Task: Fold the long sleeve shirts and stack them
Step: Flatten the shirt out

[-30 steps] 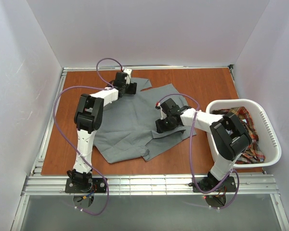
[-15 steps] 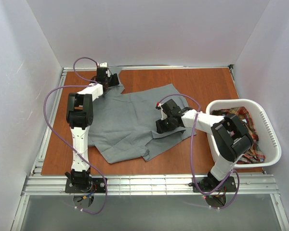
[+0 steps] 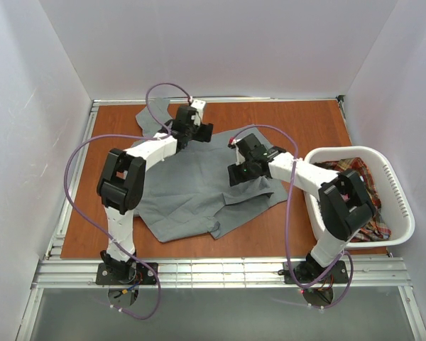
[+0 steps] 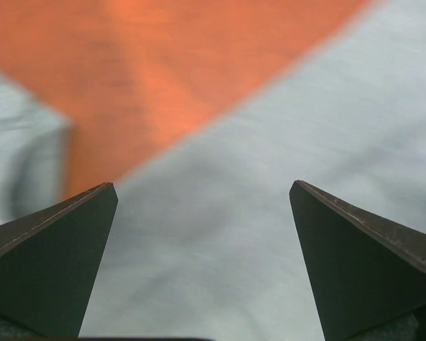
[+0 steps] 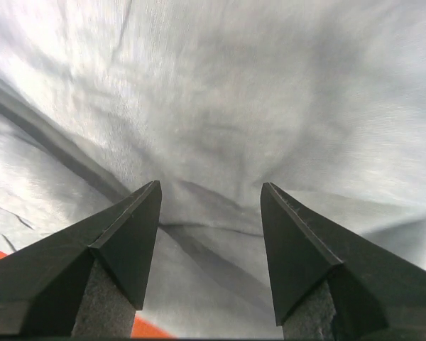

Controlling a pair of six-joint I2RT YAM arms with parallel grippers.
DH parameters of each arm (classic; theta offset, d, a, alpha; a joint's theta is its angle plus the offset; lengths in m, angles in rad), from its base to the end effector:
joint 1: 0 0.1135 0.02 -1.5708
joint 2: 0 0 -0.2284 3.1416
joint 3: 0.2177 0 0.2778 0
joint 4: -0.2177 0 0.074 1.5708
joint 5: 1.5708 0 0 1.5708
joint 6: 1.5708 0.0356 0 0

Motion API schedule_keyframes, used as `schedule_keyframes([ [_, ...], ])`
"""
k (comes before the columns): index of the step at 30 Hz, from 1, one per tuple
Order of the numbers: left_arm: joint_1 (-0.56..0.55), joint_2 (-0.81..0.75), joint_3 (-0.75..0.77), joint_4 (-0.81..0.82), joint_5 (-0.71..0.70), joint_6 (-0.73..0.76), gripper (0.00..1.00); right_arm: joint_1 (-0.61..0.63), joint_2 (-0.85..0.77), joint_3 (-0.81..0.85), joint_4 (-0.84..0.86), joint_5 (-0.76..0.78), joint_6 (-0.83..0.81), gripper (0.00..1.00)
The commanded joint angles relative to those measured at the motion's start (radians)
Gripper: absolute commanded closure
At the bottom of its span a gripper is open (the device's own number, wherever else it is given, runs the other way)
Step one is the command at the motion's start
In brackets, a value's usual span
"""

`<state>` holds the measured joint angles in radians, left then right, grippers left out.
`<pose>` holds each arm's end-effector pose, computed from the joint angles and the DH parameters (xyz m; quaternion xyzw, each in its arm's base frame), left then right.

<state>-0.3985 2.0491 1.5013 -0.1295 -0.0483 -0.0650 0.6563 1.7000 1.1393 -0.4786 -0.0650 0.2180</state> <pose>0.4369 -0.1821 0.1576 0.1394 0.8908 -0.0780 0.4254 0.2890 0.2255 0.1522 -0.2180 0.9395 0.1395 0.2245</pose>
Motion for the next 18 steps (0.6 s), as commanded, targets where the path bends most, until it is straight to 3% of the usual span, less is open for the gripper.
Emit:
schedule_keyframes([
  [1, -0.039, -0.079, -0.082, -0.018, -0.016, 0.018, 0.06, -0.04, -0.101, 0.043, -0.055, 0.06, 0.0, 0.46],
  [9, -0.117, -0.031, -0.144, -0.028, -0.007, -0.087, 0.08, -0.086, -0.313, -0.142, -0.1, 0.06, 0.02, 0.48],
  [15, -0.082, 0.12, -0.037, -0.156, -0.151, -0.191, 0.08, -0.119, -0.382, -0.266, -0.101, 0.06, 0.037, 0.49],
  [18, -0.034, 0.111, -0.05, -0.229, -0.174, -0.251, 0.08, -0.15, -0.398, -0.288, -0.091, 0.06, 0.041, 0.5],
])
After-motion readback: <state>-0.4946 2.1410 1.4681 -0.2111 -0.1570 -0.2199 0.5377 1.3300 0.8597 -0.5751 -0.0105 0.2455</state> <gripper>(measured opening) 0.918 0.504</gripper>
